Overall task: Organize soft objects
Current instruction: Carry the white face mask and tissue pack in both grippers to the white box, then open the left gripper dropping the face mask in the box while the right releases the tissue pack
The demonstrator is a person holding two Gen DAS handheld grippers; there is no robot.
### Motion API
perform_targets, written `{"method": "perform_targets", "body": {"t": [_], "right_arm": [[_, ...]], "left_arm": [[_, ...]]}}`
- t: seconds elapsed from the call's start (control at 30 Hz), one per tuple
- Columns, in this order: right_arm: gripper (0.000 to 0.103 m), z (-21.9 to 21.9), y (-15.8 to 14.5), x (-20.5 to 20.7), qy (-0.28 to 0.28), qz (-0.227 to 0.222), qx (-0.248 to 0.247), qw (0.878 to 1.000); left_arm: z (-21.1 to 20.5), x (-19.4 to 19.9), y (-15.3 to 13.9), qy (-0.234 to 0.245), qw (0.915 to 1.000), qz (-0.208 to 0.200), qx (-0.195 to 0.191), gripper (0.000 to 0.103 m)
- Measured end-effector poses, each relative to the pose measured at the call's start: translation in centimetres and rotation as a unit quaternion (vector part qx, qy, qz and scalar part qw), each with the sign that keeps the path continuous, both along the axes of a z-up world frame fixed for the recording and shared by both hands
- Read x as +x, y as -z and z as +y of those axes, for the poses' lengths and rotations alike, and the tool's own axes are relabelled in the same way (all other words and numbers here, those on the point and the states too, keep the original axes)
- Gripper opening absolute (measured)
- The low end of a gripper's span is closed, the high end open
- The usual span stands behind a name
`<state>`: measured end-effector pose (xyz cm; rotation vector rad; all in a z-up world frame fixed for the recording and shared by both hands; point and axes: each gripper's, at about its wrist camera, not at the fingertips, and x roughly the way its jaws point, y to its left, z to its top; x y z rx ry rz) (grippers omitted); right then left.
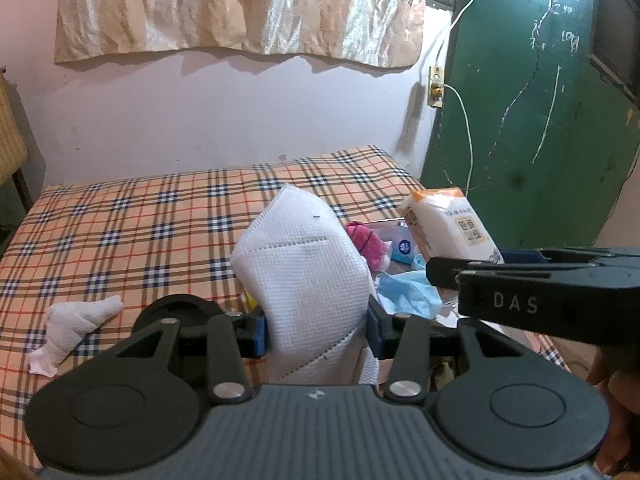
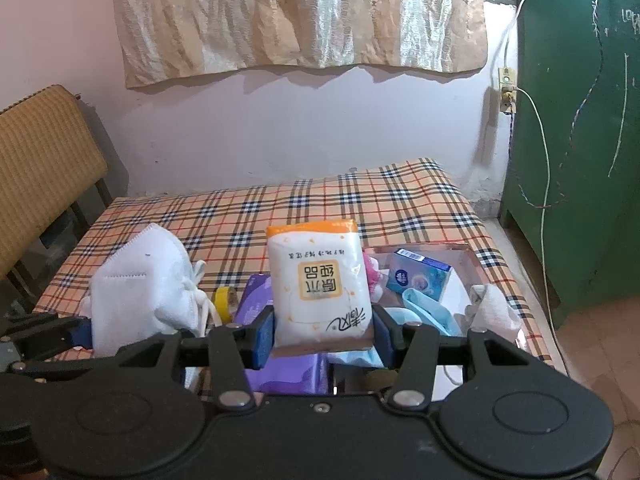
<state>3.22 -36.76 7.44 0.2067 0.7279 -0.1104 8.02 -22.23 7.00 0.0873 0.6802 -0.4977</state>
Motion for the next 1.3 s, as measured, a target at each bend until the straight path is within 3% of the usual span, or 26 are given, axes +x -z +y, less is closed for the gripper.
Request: {"method": "perform_targets", "body": {"t": [0.67,1.3], "right_arm": [[0.060,-5.1,1.3,-0.5,0.035,0.012,-0.003,0.999],[0.061,-10.7,4.9,-3.0,0.084,0.045,0.002,0.995]], "left_arm": [[-4.6,0.6,1.1,0.051,0.9987,0.011,-0.002,0.047],[-9.7,-0.2,4.3,0.103,0.9936,0.046,-0.012,0.048]]}}
